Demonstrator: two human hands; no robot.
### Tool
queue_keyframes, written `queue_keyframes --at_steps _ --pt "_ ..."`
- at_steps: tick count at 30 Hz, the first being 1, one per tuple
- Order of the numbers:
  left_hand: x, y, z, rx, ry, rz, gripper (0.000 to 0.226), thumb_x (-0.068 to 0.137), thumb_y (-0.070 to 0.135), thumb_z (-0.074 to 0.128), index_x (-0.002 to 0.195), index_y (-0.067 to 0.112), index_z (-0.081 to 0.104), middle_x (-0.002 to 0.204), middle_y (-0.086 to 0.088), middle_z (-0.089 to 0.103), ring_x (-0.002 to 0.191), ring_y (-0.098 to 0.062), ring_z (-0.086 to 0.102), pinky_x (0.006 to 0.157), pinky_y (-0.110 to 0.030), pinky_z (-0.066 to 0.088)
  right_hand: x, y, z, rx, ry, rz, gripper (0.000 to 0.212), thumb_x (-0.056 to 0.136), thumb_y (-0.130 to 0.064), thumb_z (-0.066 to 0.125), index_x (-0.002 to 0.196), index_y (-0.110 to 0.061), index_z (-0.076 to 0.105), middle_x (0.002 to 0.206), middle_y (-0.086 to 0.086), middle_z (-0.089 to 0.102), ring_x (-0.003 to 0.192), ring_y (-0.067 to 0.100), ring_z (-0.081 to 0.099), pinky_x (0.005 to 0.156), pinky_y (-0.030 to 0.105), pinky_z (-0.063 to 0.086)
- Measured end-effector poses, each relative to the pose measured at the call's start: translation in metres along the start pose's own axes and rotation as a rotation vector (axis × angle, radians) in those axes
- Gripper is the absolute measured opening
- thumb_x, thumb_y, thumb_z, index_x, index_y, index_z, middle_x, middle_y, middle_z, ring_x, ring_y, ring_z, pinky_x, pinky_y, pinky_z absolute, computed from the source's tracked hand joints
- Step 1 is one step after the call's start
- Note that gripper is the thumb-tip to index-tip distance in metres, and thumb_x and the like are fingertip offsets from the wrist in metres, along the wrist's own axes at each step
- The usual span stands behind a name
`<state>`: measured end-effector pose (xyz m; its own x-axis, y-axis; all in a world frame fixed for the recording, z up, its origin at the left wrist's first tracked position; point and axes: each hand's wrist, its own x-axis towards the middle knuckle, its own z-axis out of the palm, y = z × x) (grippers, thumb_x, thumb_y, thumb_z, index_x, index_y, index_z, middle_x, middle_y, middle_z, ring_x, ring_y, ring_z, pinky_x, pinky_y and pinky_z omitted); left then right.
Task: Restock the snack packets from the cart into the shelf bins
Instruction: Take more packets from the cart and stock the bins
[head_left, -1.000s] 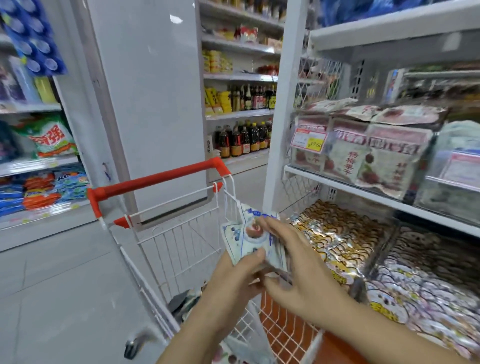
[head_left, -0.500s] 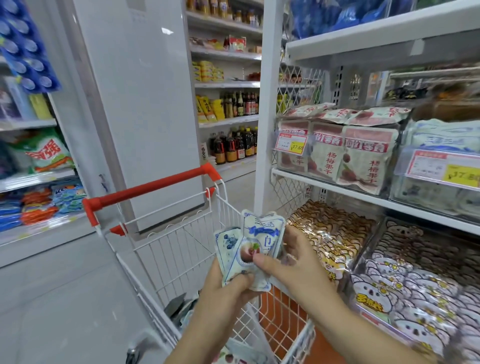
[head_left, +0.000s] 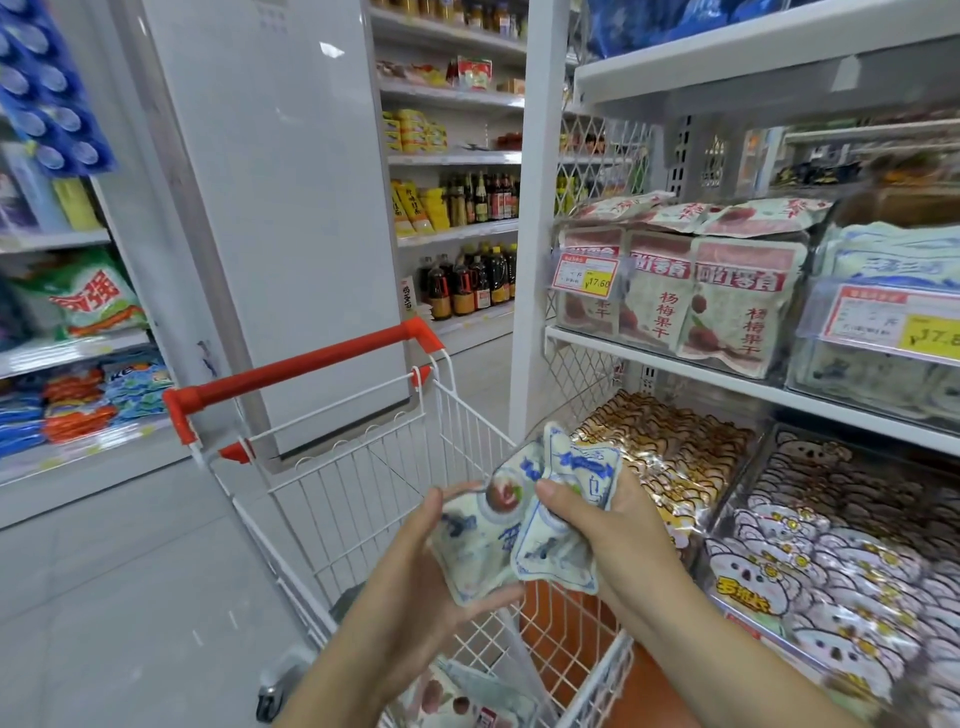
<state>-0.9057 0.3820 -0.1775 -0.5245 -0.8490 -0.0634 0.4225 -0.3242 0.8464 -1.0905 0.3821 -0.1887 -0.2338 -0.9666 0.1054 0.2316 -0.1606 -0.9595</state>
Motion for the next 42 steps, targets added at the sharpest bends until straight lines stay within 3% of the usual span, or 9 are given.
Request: queue_keyframes --at_steps 4,10,13,20,27,30,35,40,42 --pt "0.006 0.012 -0.009 0.276 0.093 -0.038 0.054 0.083 0.029 0.082 0.125 0.002 0.062 0.12 -0.023 0.07 0.111 -0.041 0.068 0.097 -0.056 0.054 0.003 0.004 -0.003 -0.103 -0.011 -0.009 0.049 0.073 -0.019 0.088 0.114 -0.013 0.062 0.105 0.009 0.076 0.096 0.033 0.073 0.087 0.059 0.056" --pt "0.002 0.022 -0.027 0.65 0.029 -0.181 0.044 0.079 0.006 0.078 0.116 -0.007 0.058 0.103 -0.019 0.075 0.086 -0.026 0.071 0.08 -0.037 0.054 0.007 0.004 -0.005 -0.305 0.005 -0.022 0.042 0.071 -0.017 0.09 0.103 -0.019 0.062 0.095 0.002 0.077 0.087 0.024 0.075 0.082 0.053 0.059" --pt "0.002 0.006 -0.022 0.584 -0.027 -0.222 0.041 0.093 -0.005 0.062 0.132 0.006 0.056 0.12 -0.016 0.072 0.105 -0.032 0.071 0.092 -0.044 0.057 0.004 0.003 -0.001 -0.417 0.017 -0.028 0.042 0.07 -0.022 0.09 0.1 -0.021 0.061 0.089 -0.003 0.076 0.081 0.015 0.074 0.077 0.046 0.06" --pt "0.011 -0.016 -0.008 0.253 0.244 -0.123 0.032 0.1 0.027 0.056 0.13 0.017 0.059 0.116 -0.012 0.074 0.105 -0.034 0.072 0.095 -0.053 0.054 0.0 0.015 0.005 -0.551 0.049 -0.097 0.037 0.079 -0.046 0.078 0.099 -0.024 0.057 0.078 -0.007 0.069 0.065 -0.003 0.062 0.059 0.011 0.041" --pt "0.023 -0.004 -0.01 0.495 0.244 0.055 0.045 0.083 0.025 0.08 0.123 0.021 0.059 0.107 0.002 0.077 0.096 -0.022 0.075 0.088 -0.044 0.058 0.025 0.019 0.038 -0.385 0.186 -0.15 0.021 0.091 -0.035 0.07 0.097 -0.023 0.055 0.089 0.004 0.071 0.081 0.022 0.071 0.077 0.049 0.056" --pt "0.029 0.014 -0.019 0.5 0.316 0.143 0.04 0.083 0.016 0.079 0.119 0.02 0.062 0.102 0.003 0.078 0.091 -0.019 0.076 0.079 -0.039 0.06 0.038 0.015 0.063 -0.355 0.186 -0.198 0.021 0.095 -0.039 0.063 0.102 -0.023 0.053 0.099 0.006 0.065 0.093 0.02 0.064 0.085 0.036 0.052" --pt "0.036 0.053 -0.07 0.707 0.617 0.411 0.043 0.079 0.014 0.083 0.113 0.027 0.061 0.096 0.011 0.076 0.086 -0.004 0.073 0.073 -0.025 0.058 0.065 0.031 0.083 -0.365 -0.028 -0.116 0.005 0.1 -0.023 0.057 0.102 -0.023 0.052 0.089 0.005 0.068 0.068 0.01 0.064 0.066 0.018 0.048" --pt "0.035 0.063 -0.111 0.942 0.786 0.459 0.052 0.079 0.021 0.082 0.122 0.032 0.056 0.099 0.024 0.067 0.085 0.019 0.061 0.063 -0.005 0.046 0.102 0.111 0.083 -0.937 -0.499 0.174 0.013 0.095 -0.02 0.061 0.108 -0.025 0.061 0.093 -0.002 0.062 0.079 0.016 0.06 0.074 0.032 0.051" --pt "0.035 0.062 -0.117 0.957 0.806 0.461 0.055 0.081 0.02 0.081 0.125 0.034 0.053 0.099 0.028 0.065 0.087 0.02 0.06 0.067 -0.005 0.047 0.115 0.135 0.086 -1.131 -0.687 0.251 0.033 0.097 -0.022 0.061 0.129 -0.017 0.057 0.118 0.001 0.061 0.102 0.016 0.058 0.086 0.025 0.045"
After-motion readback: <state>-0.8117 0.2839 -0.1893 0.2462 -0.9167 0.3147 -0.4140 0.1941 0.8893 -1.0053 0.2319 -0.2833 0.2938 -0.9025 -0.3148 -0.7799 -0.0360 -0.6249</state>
